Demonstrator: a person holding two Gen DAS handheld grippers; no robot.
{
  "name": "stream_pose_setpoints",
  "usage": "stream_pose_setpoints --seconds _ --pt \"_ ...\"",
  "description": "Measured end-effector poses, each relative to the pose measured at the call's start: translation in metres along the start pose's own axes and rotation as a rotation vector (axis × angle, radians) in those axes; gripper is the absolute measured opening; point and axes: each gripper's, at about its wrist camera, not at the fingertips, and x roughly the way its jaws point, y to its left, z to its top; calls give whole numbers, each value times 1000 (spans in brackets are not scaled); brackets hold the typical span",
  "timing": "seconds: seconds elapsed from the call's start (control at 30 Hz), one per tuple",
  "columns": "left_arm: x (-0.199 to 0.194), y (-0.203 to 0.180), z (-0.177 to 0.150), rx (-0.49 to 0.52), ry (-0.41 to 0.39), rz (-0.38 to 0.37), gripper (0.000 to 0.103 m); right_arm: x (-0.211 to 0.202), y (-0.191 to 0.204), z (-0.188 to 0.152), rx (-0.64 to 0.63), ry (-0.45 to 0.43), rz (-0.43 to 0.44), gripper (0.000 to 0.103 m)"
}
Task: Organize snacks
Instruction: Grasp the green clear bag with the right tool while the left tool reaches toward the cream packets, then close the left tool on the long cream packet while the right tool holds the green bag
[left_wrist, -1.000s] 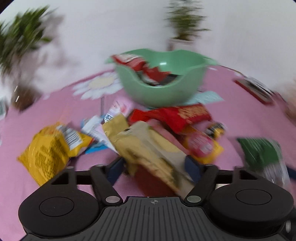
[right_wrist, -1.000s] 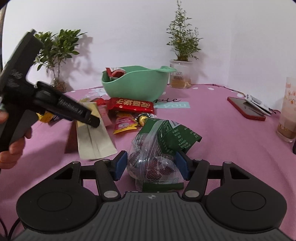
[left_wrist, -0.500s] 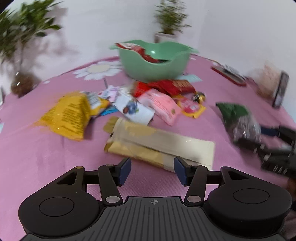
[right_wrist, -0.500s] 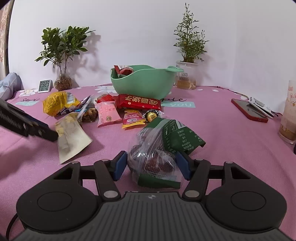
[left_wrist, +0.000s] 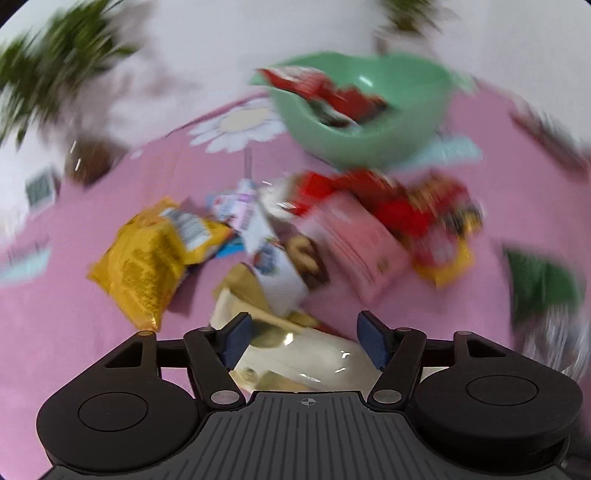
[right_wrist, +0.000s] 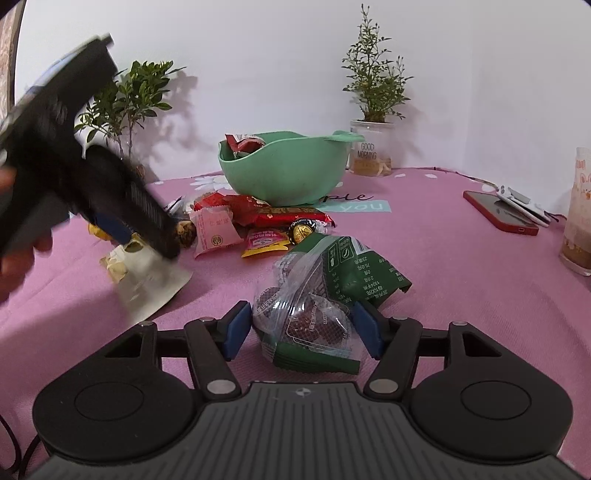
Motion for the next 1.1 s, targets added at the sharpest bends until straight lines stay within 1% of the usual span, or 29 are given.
stream_pose_setpoints --seconds 0.1,0.2,0.3,0.37,0.43,0.5,0.57,0.63,0.73,0.8,0.9,0.97,1.03,1.1 --pt "-11 -6 -24 87 -48 -11 103 -1 -2 -1 15 -2 7 68" --pt "-24 1 -49 129 -93 -34 103 0 -2 -1 18 -1 10 69" --pt "-32 14 -72 140 -109 -36 103 1 -2 -1 18 1 10 70" --pt "-39 23 -81 110 -114 -31 103 1 -3 -1 21 1 12 70" --pt "-48 35 -87 59 -125 -44 103 1 -3 -1 24 2 14 70" --pt "-56 44 -88 5 -143 -52 103 1 -3 -1 24 3 14 70" --pt "-59 52 -90 -30 -144 -39 103 1 -3 -1 24 3 14 71" --pt "-57 58 -92 -48 -116 -7 103 1 -3 -1 26 3 14 71" --pt "-49 66 -98 -65 -57 71 103 2 -5 -2 38 1 21 71" --pt "-50 74 -102 -96 -49 91 103 2 -7 -3 48 0 26 71" --pt "-54 87 -102 -147 -43 92 103 3 -8 -3 57 7 31 72" --pt "-57 90 -100 -171 -55 73 103 4 -8 -3 59 12 32 73" --pt "-54 90 -95 -183 -63 62 103 4 -8 -3 59 13 32 73" --pt "-46 88 -90 -175 -59 66 103 4 -7 -3 59 13 30 73"
